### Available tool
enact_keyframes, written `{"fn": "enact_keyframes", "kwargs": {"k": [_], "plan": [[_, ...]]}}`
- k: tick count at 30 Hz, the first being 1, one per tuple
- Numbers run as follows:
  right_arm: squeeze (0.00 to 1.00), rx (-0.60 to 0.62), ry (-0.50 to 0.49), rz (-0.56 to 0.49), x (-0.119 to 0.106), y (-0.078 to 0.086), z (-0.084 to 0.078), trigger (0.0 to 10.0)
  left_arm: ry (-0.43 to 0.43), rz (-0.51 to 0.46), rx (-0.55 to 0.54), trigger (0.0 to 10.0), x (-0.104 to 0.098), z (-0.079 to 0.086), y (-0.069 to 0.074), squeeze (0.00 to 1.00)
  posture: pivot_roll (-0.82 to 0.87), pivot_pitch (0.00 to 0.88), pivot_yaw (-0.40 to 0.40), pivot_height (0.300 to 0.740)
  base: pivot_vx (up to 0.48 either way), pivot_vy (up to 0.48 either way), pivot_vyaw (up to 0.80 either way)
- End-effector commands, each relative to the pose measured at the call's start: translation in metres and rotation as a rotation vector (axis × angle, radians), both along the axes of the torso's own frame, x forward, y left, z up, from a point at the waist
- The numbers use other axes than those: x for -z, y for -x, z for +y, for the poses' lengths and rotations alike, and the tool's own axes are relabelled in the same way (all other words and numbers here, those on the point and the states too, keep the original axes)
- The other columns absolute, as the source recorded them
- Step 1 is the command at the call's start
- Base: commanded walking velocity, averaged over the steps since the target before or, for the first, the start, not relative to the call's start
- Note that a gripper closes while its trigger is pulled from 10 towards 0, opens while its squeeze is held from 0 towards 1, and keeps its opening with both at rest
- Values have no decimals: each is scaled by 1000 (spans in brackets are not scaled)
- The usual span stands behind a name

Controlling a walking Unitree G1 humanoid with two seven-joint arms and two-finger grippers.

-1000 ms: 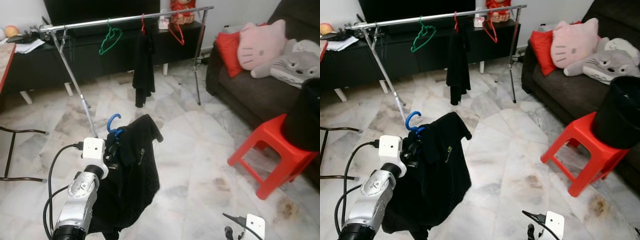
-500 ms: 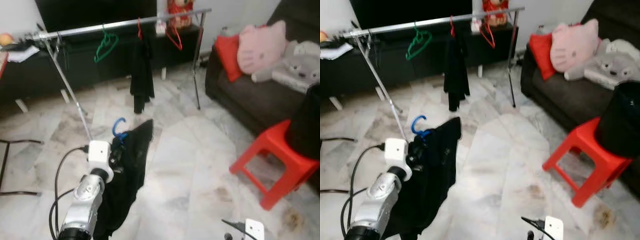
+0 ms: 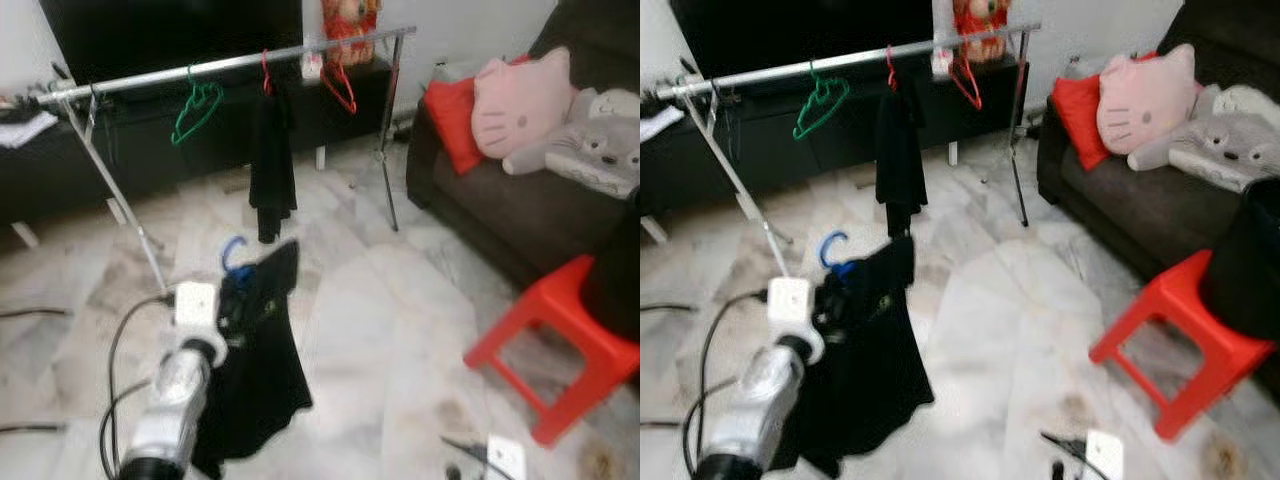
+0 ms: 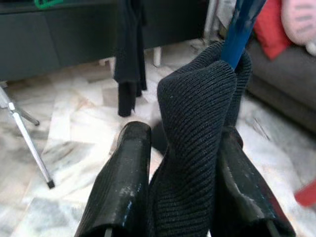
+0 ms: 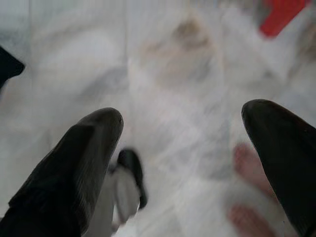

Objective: Hang hanger

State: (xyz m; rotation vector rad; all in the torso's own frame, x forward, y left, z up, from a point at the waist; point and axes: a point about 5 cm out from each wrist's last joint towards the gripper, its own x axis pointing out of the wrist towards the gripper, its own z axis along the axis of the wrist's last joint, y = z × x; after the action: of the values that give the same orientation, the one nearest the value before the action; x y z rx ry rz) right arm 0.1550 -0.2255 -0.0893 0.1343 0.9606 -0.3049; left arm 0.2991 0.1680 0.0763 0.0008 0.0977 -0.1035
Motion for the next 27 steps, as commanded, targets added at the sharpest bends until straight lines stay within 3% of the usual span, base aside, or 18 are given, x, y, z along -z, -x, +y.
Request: {"fn": "enact_keyframes", "kwargs": {"k": [1, 8, 12, 16, 27], "plan": [[0, -8, -15, -8, 0, -4, 8, 10000, -33, -16, -55, 10000, -5, 14, -4, 0, -100, 0, -14, 740, 480, 0, 0], [0, -17, -22, -4, 1, -6, 17, 10000, -36, -17, -77, 10000, -7, 18, -6, 0, -97, 0, -13, 740, 480, 0, 0], [0, -25, -27, -7, 1, -6, 18, 10000, -39, -13, -83, 10000, -7, 18, -6, 0, -97, 0, -13, 740, 420, 0, 628], [0, -24, -21, -3, 1, -2, 9, 10000, -50, 3, -92, 10000, -4, 18, -6, 0, -99, 0, -14, 740, 480, 0, 800], [0, -34, -22, 3, 2, -1, 10, 10000, -57, 11, -95, 10000, -2, 16, -7, 0, -100, 0, -14, 740, 469, 0, 800]]}}
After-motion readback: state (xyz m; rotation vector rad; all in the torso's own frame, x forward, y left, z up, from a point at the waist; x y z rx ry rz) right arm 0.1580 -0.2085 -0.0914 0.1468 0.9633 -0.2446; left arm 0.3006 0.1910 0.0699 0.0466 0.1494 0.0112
